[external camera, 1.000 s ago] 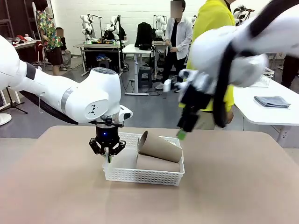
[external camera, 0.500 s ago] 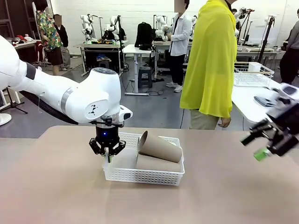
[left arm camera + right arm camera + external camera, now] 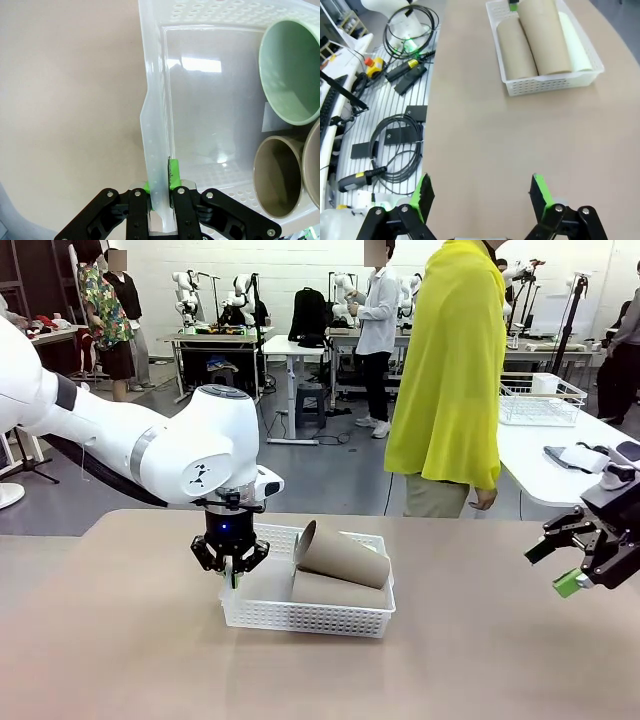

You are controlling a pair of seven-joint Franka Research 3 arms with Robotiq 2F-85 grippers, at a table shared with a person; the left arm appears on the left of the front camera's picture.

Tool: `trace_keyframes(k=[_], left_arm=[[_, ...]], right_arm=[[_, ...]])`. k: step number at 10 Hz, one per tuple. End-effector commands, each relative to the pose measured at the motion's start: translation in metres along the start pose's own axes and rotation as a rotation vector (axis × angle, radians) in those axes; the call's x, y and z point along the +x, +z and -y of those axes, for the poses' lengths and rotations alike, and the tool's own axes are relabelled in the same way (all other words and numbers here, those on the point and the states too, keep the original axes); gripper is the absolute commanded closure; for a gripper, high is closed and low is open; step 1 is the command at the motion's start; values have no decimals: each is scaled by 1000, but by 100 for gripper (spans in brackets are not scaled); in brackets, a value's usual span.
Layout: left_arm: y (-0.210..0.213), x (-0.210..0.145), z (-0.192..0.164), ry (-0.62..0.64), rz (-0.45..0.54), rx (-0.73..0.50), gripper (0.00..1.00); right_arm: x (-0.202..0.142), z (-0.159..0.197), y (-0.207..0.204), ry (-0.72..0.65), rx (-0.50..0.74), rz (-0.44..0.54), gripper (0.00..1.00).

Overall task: Clean and organize the cups into the basket.
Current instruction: Pick up the Reusable plastic cup from the right side of the table and stack it inside the Organizing basket in the center of the table, then move the Organizing basket back to the left side of the table.

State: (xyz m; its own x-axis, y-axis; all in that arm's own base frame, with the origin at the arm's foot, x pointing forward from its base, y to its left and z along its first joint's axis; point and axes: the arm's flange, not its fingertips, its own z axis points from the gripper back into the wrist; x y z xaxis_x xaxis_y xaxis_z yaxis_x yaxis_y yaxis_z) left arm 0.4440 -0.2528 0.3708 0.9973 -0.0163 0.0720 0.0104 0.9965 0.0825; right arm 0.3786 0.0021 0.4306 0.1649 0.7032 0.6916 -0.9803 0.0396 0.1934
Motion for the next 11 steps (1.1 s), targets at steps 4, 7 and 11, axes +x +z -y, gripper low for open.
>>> trace_keyframes(k=[4, 7, 11], left_arm=[[1, -1, 0, -2, 3, 2, 100], [1, -1, 0, -2, 3, 2, 100], [1, -1, 0, -2, 3, 2, 100]], right_arm=[[2, -1, 1, -20, 1, 10, 0], [2, -1, 1, -20, 1, 10, 0], [-19, -20, 35, -281, -45, 184, 0]])
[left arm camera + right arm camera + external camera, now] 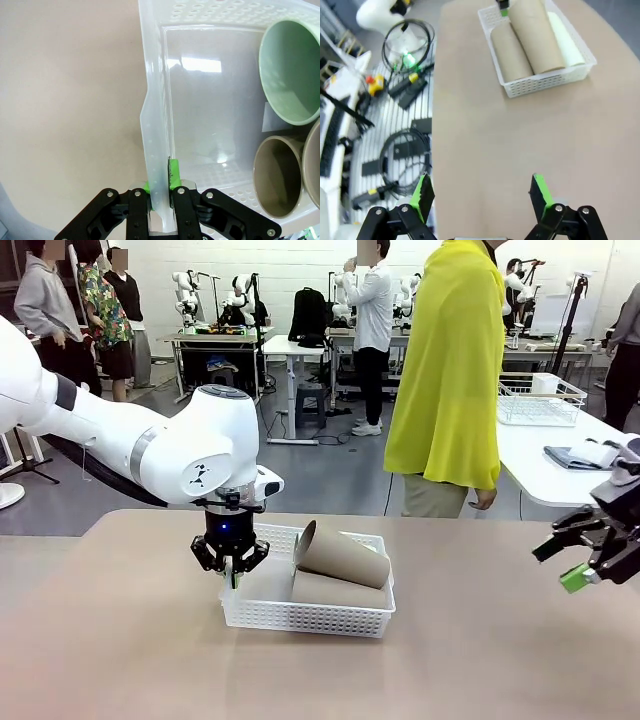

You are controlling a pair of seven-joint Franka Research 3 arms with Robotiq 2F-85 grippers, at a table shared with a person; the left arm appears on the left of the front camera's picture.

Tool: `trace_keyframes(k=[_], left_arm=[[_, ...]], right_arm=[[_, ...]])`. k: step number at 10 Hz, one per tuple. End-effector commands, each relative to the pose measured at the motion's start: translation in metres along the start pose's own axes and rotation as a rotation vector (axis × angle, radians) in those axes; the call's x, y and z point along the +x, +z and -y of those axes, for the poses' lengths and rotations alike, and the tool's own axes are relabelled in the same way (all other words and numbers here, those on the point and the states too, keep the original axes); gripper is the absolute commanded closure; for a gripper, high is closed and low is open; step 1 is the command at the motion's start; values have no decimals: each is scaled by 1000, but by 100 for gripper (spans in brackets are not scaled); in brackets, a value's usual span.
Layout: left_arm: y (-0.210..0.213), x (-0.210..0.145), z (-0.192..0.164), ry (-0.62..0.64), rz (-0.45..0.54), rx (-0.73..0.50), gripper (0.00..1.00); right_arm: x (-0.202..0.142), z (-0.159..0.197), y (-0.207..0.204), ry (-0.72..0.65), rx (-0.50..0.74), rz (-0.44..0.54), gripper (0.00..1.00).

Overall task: Clean and organize the cups into the basket.
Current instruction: Move the Organizing basket back to the left side of the table.

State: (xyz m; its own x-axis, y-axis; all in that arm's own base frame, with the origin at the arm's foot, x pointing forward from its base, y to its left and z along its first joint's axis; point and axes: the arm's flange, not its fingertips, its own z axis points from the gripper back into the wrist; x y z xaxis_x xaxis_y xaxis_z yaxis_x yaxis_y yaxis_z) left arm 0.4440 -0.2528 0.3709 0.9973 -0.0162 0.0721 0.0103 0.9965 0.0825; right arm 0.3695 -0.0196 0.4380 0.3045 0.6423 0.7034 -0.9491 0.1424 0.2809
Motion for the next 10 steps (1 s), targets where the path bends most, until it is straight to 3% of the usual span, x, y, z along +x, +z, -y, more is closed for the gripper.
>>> trace_keyframes(k=[1, 5, 8, 10], left_arm=[[1, -1, 0, -2, 3, 2, 100], [1, -1, 0, -2, 3, 2, 100], [1, -1, 0, -2, 3, 2, 100], [1, -1, 0, -2, 3, 2, 100]], right_arm=[[-19, -6, 31, -265, -20, 154, 0], [-106, -7, 104, -674, 95, 375, 0], [-196, -26, 155, -717, 160, 672, 0], [-228, -27, 164, -753, 145, 753, 0]])
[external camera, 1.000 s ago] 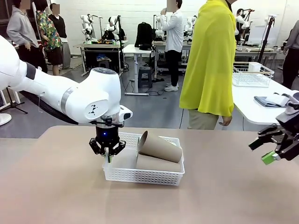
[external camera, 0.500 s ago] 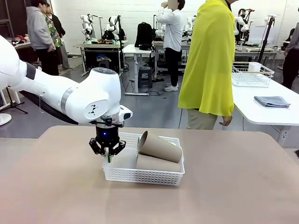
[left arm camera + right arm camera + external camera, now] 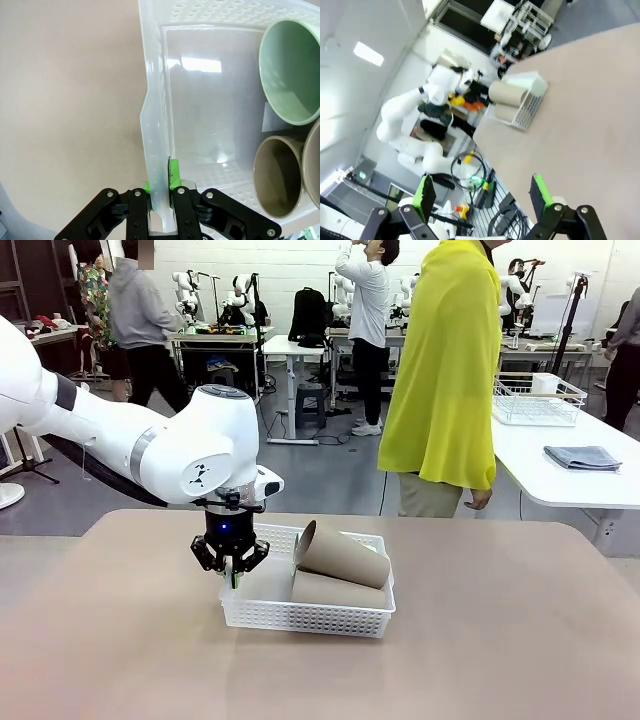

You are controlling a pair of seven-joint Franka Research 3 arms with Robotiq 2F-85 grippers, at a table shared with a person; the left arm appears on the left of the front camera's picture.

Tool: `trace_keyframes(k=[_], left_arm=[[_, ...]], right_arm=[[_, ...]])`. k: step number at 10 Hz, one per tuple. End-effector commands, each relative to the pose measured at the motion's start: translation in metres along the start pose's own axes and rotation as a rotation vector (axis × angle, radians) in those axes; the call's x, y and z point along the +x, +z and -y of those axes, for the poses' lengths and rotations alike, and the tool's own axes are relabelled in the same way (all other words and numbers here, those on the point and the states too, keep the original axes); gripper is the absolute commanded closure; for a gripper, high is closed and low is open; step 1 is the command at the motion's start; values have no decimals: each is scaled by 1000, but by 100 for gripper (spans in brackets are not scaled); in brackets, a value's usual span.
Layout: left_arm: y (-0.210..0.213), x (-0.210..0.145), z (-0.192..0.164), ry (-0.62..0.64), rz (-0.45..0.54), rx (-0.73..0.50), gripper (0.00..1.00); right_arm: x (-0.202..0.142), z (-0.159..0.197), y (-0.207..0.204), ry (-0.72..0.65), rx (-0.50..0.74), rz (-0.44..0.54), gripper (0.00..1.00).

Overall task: Clean and organize the cups into the basket.
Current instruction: Move the Organizing basket back to the left side of the table.

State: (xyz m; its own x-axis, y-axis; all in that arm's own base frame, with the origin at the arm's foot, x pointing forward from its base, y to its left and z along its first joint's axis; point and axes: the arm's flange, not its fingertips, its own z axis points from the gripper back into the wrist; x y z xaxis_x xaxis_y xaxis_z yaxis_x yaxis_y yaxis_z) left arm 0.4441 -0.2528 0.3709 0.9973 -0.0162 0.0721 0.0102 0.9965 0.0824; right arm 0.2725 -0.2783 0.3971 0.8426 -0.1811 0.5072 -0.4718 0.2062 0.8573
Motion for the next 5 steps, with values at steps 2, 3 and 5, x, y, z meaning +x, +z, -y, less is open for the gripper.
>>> trace_keyframes(k=[2, 3, 5], left_arm=[[1, -1, 0, -2, 3, 2, 100], [1, -1, 0, -2, 3, 2, 100], [1, -1, 0, -2, 3, 2, 100]], right_arm=[[5, -8, -17, 12, -15, -67, 0], [5, -8, -17, 12, -15, -67, 0], [5, -8, -17, 12, -15, -67, 0]])
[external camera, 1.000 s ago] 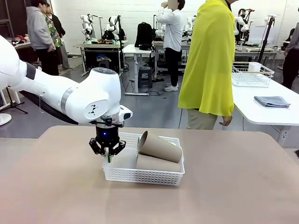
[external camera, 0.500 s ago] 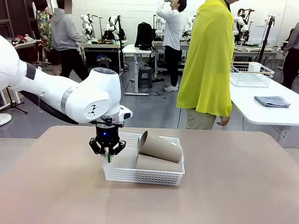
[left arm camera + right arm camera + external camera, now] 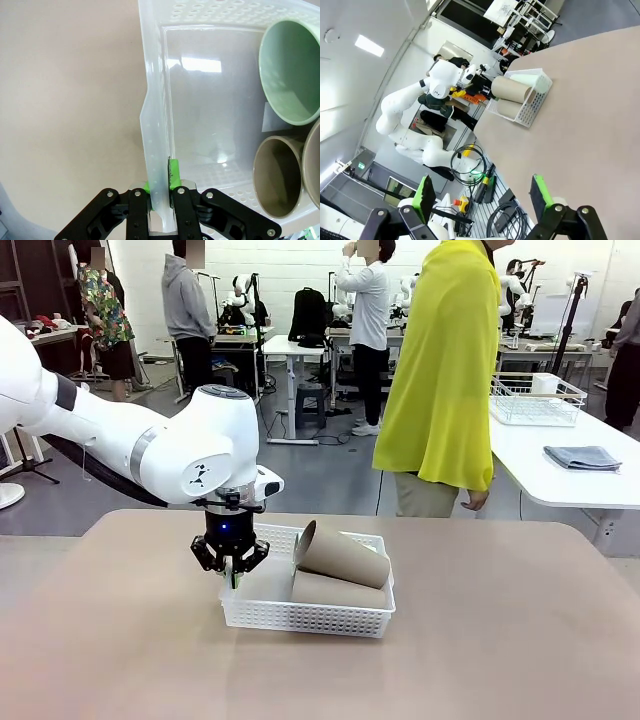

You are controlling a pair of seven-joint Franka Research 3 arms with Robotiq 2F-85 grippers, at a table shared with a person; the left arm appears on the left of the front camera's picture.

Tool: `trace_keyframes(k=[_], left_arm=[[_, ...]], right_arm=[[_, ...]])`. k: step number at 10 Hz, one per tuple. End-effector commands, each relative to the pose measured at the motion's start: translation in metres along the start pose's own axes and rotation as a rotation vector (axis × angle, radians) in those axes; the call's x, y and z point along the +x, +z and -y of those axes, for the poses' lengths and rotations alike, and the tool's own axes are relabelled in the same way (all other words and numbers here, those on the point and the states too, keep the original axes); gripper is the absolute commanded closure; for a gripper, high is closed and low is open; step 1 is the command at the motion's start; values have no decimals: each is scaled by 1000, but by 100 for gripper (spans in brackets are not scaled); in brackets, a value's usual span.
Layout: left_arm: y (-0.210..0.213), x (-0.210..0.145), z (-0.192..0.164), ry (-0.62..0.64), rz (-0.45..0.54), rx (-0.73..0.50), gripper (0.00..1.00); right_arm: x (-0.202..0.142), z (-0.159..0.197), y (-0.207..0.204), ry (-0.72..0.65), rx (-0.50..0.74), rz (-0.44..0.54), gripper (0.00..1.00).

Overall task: Clean and organize the cups into the basket.
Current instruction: Move the Organizing basket back to the left side of the table.

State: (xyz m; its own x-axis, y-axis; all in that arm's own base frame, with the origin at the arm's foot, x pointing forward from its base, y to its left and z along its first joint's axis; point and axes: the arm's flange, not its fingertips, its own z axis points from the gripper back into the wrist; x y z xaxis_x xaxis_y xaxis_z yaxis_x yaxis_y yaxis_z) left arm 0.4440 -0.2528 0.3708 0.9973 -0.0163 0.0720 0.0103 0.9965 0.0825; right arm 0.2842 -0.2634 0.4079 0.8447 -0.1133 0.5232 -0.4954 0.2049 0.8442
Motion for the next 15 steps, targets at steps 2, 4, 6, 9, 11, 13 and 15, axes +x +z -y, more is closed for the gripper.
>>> trace_keyframes(k=[2, 4, 6, 9, 11, 13, 15], left_arm=[[1, -1, 0, -2, 4, 2, 100], [0, 0, 0, 0, 0, 0, 94], [-15, 25, -55, -18, -59, 26, 94], [-10, 16, -134, -19, -6, 56, 94], [-8, 4, -180, 16, -5, 83, 94], [-12, -9, -220, 69, -18, 107, 94], [-20, -19, -261, 135, -39, 110, 94]], right_arm=[[-7, -1, -1, -15, -20, -3, 0], [-7, -1, -1, -15, -20, -3, 0], [-7, -1, -1, -15, -20, -3, 0], [-7, -1, -1, -15, -20, -3, 0], [-7, -1, -1, -15, -20, -3, 0], [-7, -1, -1, -15, -20, -3, 0], [-7, -1, -1, -15, -20, -3, 0]])
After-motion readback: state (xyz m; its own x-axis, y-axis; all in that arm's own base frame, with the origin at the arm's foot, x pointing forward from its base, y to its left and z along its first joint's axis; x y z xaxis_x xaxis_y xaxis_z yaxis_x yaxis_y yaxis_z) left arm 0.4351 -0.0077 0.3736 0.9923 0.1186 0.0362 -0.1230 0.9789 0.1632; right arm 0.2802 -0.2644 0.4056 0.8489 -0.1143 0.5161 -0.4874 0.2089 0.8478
